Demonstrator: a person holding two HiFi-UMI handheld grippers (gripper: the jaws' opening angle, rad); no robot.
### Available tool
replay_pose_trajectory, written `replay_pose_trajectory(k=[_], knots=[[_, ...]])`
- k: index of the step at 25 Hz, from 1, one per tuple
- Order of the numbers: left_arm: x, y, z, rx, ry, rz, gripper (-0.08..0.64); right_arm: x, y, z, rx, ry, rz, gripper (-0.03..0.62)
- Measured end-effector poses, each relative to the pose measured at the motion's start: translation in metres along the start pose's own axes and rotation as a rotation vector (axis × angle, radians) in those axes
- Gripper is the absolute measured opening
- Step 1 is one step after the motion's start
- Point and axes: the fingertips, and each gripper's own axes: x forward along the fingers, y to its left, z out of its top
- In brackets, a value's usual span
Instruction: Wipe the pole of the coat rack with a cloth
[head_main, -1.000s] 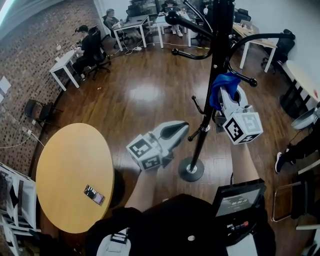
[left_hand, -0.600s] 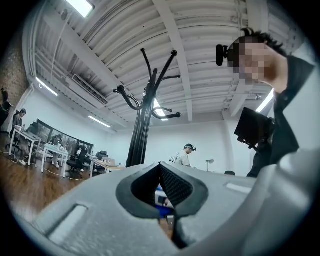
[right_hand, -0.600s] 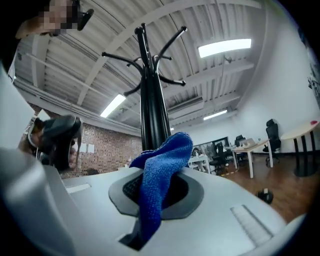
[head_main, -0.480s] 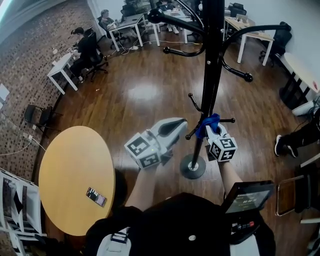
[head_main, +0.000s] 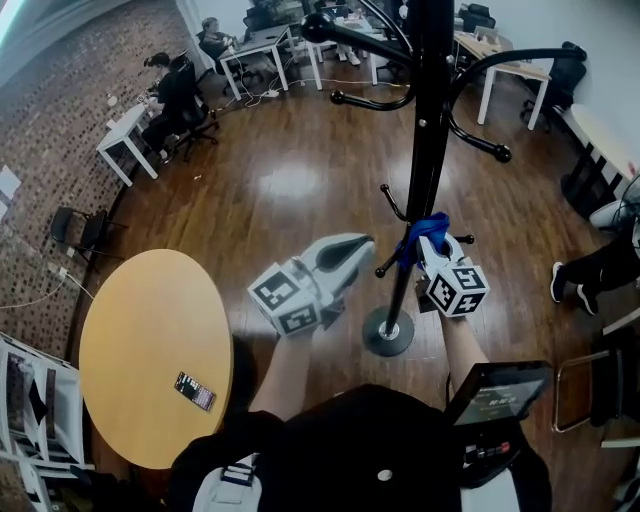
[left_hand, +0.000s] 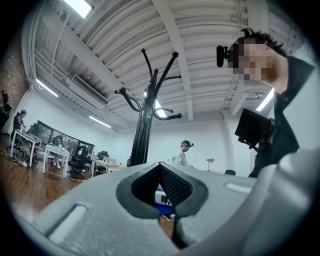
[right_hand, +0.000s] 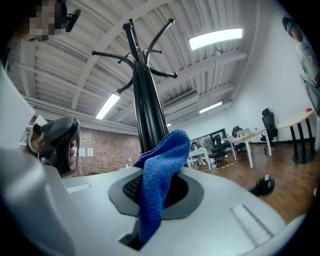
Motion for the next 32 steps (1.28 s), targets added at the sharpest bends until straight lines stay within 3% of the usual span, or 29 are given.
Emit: replay_pose_trajectory(k=[4,9,11,14,18,29,32], knots=[[-0.002,-0.003,0.002,0.004,-0.004,0.003,0.002,0.003,0.021,0.098,-0.057,-0.18,0.039,0.023],[-0.003,-0.003,0.01,0.029,-0.022,0.0,0.002,0.01,0.048,0.205,-0.168,-0.324,0.097,0.023],[-0.004,-0.003,0.011,0.021,-0.026,-0.002,0.002,0.011,0.061,0.231,-0.212,-0.352,0.133,0.023],[-0.003,-0.005,0.01,0.017,-0.025,-0.012,0.002,0.012,0.067,0.237,-0.258,-0.365,0.157,0.023],[0.0,-0.004,0.008,0.012,-0.022,-0.02,0.002,0.011,0.051,0.186,-0.242,-0.304,0.125,0.023],[0.016,-0.01,0.001,-0.003,-0.014,-0.059,0.002,-0.002,-0.02,-0.07,-0.02,0.082,-0.024,0.023],[0.018,-0.014,0.004,0.002,-0.015,-0.068,0.002,-0.004,-0.024,-0.098,0.018,0.153,-0.016,0.023]])
